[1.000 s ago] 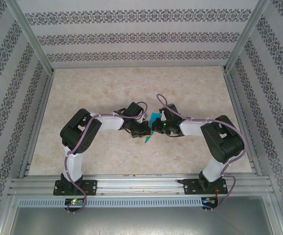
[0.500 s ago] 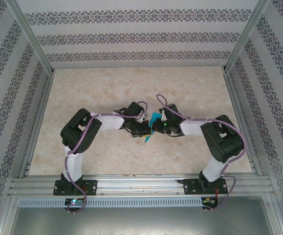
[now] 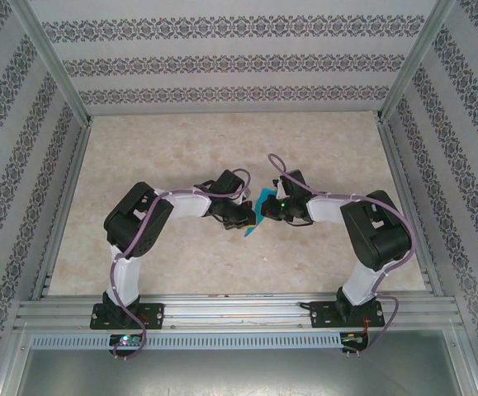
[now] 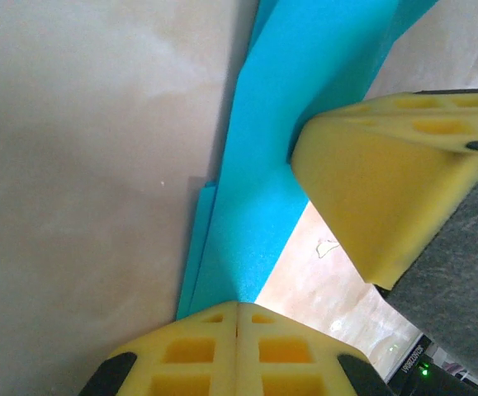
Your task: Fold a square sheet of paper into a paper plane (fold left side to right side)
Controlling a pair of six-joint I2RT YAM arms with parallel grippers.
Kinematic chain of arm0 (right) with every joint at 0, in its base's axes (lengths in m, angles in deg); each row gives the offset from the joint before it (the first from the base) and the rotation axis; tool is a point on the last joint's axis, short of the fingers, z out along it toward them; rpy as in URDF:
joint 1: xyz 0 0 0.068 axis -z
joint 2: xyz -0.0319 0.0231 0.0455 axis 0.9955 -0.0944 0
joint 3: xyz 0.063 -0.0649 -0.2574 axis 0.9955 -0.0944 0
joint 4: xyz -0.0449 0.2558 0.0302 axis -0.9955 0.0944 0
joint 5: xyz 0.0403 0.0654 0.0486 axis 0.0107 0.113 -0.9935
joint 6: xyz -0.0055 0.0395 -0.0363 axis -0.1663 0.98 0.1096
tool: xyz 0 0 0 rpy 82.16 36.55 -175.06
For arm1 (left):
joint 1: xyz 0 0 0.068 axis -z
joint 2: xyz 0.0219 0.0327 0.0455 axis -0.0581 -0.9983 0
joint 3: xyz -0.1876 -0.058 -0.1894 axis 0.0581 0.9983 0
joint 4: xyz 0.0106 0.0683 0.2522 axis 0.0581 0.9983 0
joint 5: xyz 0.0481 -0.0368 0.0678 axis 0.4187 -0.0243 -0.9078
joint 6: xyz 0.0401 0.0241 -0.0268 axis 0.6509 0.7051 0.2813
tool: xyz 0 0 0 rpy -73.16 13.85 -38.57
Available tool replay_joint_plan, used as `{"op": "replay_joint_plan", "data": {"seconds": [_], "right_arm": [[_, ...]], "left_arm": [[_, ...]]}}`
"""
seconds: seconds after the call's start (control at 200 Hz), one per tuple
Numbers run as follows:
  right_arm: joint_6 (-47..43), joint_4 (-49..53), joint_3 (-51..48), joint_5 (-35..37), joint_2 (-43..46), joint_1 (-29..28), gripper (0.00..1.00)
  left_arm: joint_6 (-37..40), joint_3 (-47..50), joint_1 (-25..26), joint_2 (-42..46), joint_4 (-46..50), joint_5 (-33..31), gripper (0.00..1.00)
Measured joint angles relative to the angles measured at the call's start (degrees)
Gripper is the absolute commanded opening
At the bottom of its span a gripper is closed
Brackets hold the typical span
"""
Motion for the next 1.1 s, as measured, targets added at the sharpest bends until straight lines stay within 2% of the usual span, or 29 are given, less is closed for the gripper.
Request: {"op": "replay_joint_plan", "data": {"seconds": [0.849,1.099], "right_arm": [[-1.5,3.3,3.8,-2.5,-2.6,4.5,0.00],[-2.4,3.7,5.5,-0.5,-3.4,8.3,0.00]], "left_arm": [[0.0,-0.8,0.0,-0.7,-0.7,-0.4,0.00],[0.0,-0.9,0.0,-0.7,-0.6,-0.4,0.00]]}}
